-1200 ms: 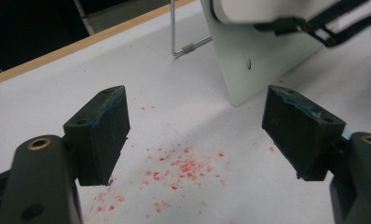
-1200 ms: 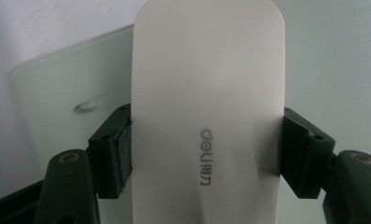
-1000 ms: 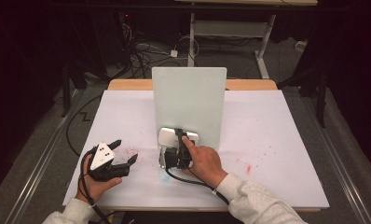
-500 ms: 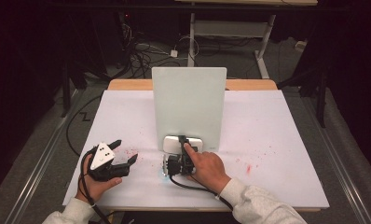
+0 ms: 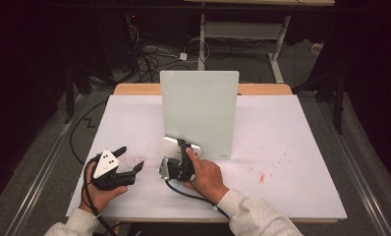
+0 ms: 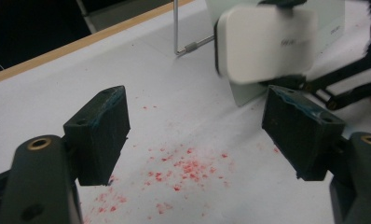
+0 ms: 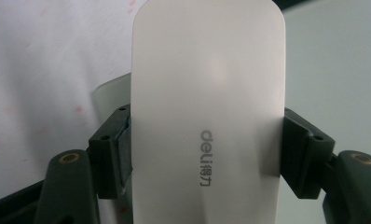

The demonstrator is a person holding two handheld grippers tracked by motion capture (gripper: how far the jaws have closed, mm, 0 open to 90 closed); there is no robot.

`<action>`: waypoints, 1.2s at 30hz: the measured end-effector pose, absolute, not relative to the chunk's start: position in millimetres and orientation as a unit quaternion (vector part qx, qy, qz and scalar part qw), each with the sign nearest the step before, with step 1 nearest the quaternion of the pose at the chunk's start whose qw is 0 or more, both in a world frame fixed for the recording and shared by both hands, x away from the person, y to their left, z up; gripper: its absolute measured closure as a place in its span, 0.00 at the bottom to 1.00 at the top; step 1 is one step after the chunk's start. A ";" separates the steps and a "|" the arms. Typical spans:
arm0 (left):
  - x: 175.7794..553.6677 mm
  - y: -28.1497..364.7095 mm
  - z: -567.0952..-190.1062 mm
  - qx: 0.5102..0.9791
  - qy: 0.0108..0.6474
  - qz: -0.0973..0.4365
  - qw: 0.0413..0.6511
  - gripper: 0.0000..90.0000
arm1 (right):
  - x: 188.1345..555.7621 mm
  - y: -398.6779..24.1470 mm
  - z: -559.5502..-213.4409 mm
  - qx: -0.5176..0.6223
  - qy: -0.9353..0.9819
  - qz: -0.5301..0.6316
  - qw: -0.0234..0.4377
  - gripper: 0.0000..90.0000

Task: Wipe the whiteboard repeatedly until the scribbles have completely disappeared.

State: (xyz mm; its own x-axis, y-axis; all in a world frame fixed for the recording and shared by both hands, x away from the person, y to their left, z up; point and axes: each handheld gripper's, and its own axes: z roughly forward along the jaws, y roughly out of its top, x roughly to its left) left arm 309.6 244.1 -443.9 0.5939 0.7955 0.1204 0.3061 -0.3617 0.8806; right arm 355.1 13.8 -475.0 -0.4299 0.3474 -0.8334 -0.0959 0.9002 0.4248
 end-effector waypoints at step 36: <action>308.9 224.4 -450.6 0.813 0.315 0.284 0.400 0.25 | 336.2 -124.7 -420.9 0.211 0.847 0.380 0.307 0.34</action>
